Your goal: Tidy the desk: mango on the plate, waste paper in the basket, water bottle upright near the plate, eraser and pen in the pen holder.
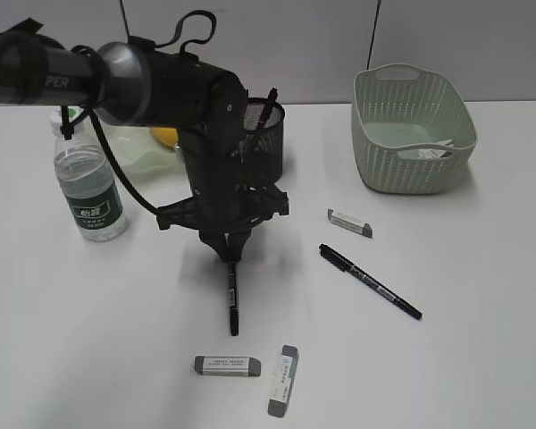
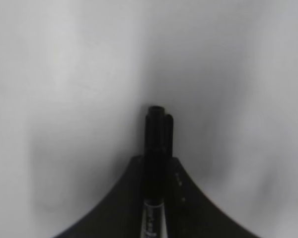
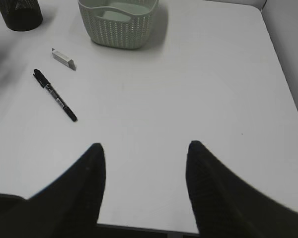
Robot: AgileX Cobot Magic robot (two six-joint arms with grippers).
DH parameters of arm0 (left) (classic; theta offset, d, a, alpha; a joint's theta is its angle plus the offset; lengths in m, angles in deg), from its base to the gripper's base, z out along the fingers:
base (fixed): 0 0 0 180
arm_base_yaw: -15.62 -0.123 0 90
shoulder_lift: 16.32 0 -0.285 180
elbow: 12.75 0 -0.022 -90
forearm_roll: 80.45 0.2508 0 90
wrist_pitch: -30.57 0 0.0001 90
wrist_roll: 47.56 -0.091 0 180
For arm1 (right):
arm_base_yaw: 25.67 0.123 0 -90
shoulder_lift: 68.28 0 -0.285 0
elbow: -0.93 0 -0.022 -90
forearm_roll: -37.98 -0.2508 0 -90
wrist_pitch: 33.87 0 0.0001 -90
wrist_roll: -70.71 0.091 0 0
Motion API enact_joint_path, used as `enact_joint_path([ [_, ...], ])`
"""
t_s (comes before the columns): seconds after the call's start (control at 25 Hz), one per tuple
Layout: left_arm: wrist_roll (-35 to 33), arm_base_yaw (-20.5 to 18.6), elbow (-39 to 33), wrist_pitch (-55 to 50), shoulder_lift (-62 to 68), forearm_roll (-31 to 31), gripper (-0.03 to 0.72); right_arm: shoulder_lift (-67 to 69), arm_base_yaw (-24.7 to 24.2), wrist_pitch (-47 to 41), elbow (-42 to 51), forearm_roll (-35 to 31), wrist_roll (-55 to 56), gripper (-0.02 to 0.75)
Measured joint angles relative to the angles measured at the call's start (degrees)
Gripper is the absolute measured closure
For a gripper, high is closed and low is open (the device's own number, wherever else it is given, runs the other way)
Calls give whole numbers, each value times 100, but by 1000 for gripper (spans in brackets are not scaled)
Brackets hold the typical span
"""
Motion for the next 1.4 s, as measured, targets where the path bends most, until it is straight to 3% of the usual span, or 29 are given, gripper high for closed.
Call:
enact_joint_path([
  [0.32,5,4,0,-4,-144,96,607,0,0,0,0,0,29,313],
  [0.52,7,4,0,173,-775,648,607,0,0,0,0,0,46,313],
  [0.8,38,-158,0,1210,-1749,953,607,0,0,0,0,0,52,313],
  [1.2,38,-170,0,4211,-2058,3498,607,0,0,0,0,2,57,313],
  [1.4,38,-313,0,5300,-1823,4005,607,0,0,0,0,2,57,313],
])
